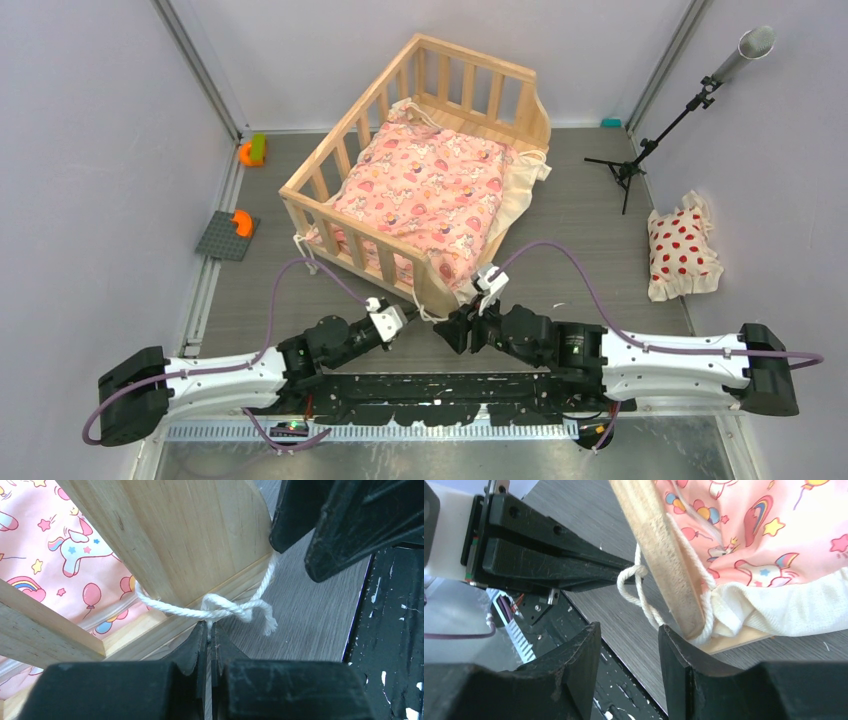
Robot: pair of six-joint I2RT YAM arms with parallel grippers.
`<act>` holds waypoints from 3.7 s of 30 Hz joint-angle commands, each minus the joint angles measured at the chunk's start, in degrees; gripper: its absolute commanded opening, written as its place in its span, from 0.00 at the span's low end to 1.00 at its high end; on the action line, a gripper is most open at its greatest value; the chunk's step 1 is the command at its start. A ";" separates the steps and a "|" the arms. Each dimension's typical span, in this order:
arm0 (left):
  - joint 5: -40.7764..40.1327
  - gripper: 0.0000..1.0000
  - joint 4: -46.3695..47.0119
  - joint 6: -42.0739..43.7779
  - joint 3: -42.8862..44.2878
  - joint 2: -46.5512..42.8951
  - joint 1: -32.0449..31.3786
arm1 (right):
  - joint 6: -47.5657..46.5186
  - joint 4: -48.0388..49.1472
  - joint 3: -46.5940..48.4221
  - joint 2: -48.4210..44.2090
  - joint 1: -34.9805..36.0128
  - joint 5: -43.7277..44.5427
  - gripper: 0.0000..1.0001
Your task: Set up the pet bed
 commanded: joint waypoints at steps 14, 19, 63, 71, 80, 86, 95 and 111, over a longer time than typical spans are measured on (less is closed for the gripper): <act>0.47 0.00 -0.72 0.61 3.54 -0.63 0.22 | -5.61 25.70 -13.36 6.35 1.12 3.16 0.57; 0.60 0.00 -0.75 0.52 3.53 -0.80 0.28 | -7.28 34.65 -14.51 12.70 1.68 6.36 0.59; -9.61 0.00 -28.82 -4.71 6.87 -15.49 0.12 | 22.66 -13.18 -4.84 5.19 7.35 26.08 0.01; -19.71 0.00 -29.91 -7.31 7.14 -17.65 0.13 | 32.79 -28.87 1.04 5.21 7.36 27.66 0.01; -33.81 0.00 -32.58 -10.77 6.87 -27.05 0.16 | 33.11 -31.93 2.59 3.26 7.34 26.81 0.01; -36.18 0.00 -34.30 -12.15 5.95 -30.64 0.20 | 39.48 -40.21 3.44 0.00 7.31 30.22 0.01; -33.69 0.00 -33.43 -12.08 6.42 -27.64 0.13 | 39.14 -39.92 2.75 -1.91 7.35 29.72 0.11; -28.90 0.89 -56.92 -26.19 23.42 -17.79 0.17 | 22.12 -50.93 20.20 -5.51 7.19 35.90 0.53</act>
